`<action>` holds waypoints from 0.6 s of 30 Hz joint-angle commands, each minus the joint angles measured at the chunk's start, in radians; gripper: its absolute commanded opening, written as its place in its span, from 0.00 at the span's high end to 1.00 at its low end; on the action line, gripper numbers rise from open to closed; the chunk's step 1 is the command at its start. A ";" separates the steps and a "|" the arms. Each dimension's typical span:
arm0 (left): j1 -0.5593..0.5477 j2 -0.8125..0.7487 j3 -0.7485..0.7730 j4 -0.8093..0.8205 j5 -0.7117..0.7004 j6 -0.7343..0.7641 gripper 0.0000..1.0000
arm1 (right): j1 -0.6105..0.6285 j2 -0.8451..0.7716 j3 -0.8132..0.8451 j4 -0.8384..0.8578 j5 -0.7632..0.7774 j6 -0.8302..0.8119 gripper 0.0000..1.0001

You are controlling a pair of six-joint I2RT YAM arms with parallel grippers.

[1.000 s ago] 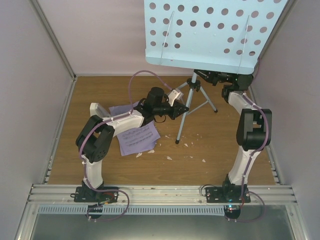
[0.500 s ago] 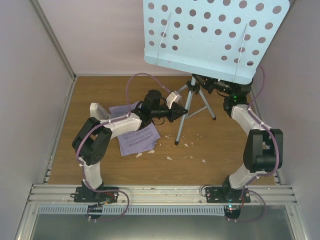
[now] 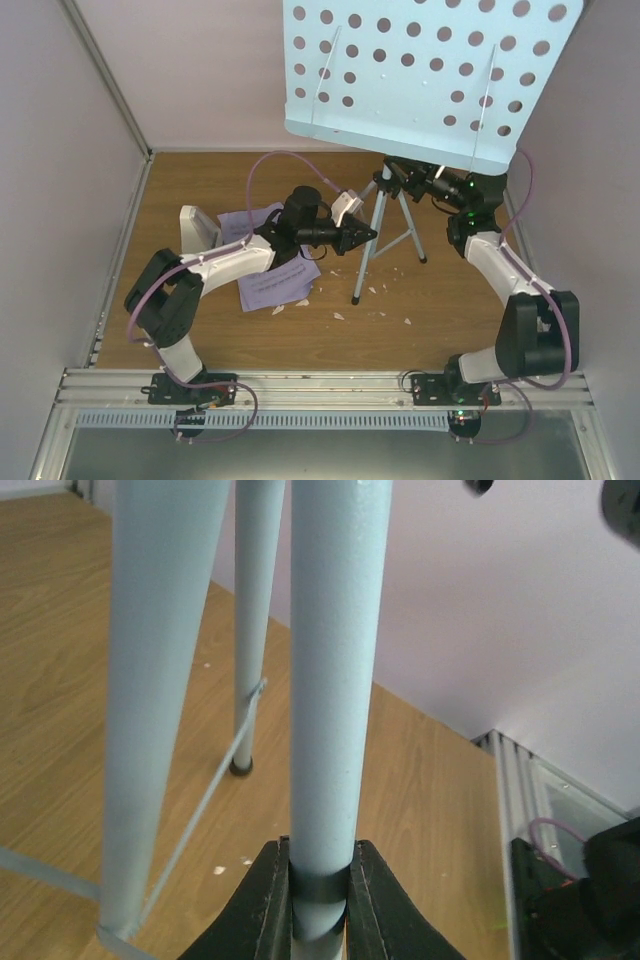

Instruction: Pack up the instrument practice props

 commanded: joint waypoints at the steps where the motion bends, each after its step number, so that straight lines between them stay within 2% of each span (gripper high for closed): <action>1: -0.011 -0.171 0.043 0.326 -0.010 -0.109 1.00 | 0.079 -0.075 -0.049 -0.145 -0.015 0.065 1.00; 11: -0.042 -0.255 0.017 0.310 -0.047 -0.117 1.00 | 0.104 -0.216 -0.164 -0.157 0.071 0.144 1.00; 18: -0.063 -0.279 0.033 0.211 -0.007 -0.132 1.00 | 0.105 -0.287 -0.233 -0.301 0.242 0.294 0.99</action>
